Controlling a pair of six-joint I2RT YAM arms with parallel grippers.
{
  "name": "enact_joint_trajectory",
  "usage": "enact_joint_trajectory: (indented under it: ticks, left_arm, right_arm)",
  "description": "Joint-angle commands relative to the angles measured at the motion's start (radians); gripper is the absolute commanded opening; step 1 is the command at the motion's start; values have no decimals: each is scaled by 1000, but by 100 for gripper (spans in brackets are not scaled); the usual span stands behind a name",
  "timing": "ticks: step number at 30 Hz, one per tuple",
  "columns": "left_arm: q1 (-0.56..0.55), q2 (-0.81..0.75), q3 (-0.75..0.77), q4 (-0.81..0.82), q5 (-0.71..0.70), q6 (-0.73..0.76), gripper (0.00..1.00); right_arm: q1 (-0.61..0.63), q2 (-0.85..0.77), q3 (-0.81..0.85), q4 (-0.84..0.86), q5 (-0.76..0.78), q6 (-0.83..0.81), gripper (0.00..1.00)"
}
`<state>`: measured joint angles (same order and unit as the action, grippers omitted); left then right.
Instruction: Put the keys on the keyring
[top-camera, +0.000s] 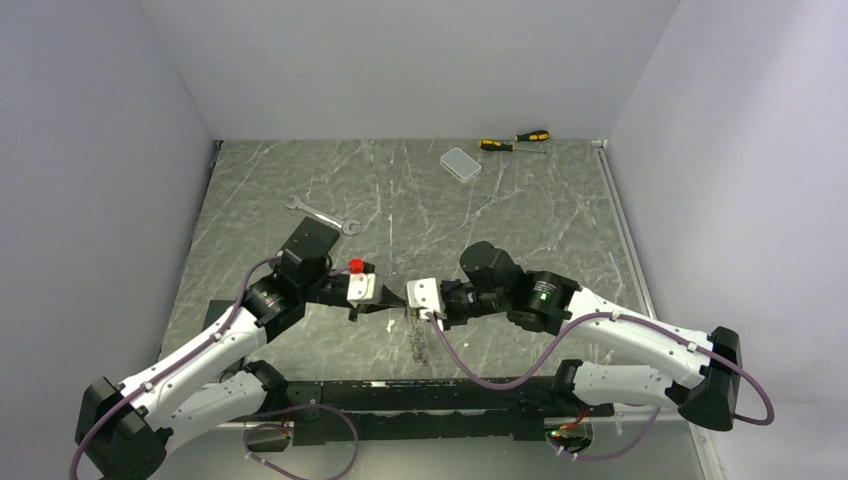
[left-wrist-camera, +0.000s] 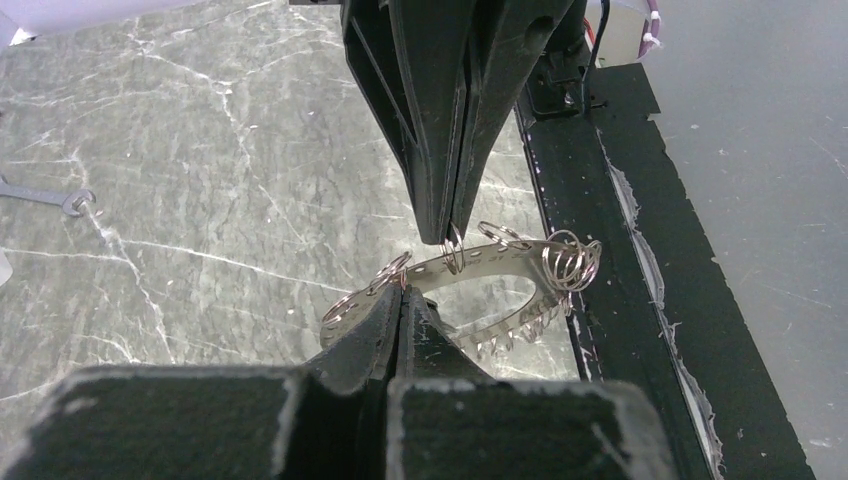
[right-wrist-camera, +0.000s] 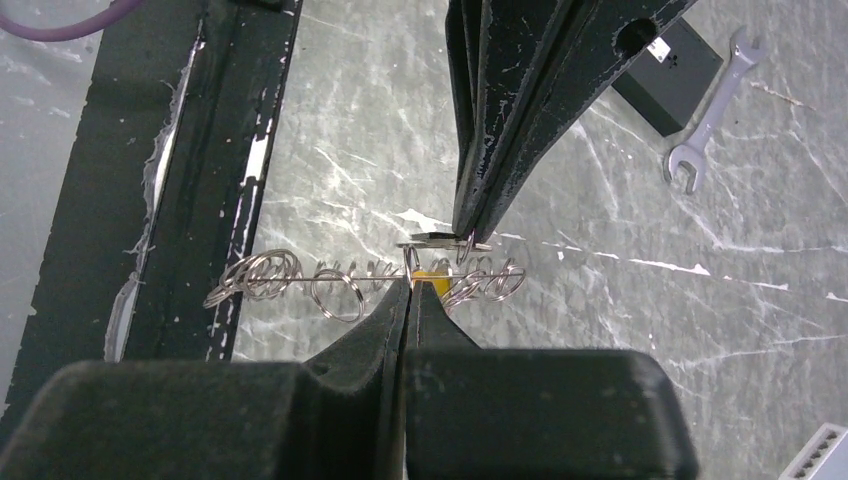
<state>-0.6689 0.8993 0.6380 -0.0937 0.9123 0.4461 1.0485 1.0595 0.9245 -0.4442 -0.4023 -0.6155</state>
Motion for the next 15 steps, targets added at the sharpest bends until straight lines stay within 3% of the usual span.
enact_joint_trajectory:
  ticks: [1,15]
  left_arm:
    - [-10,2,35,29,31,-18,0]
    - [-25,13,40,10,28,-11,0]
  right_arm:
    - [-6,-1,-8,103,-43,18,0]
    - [-13,8,-29,130,-53,29,0]
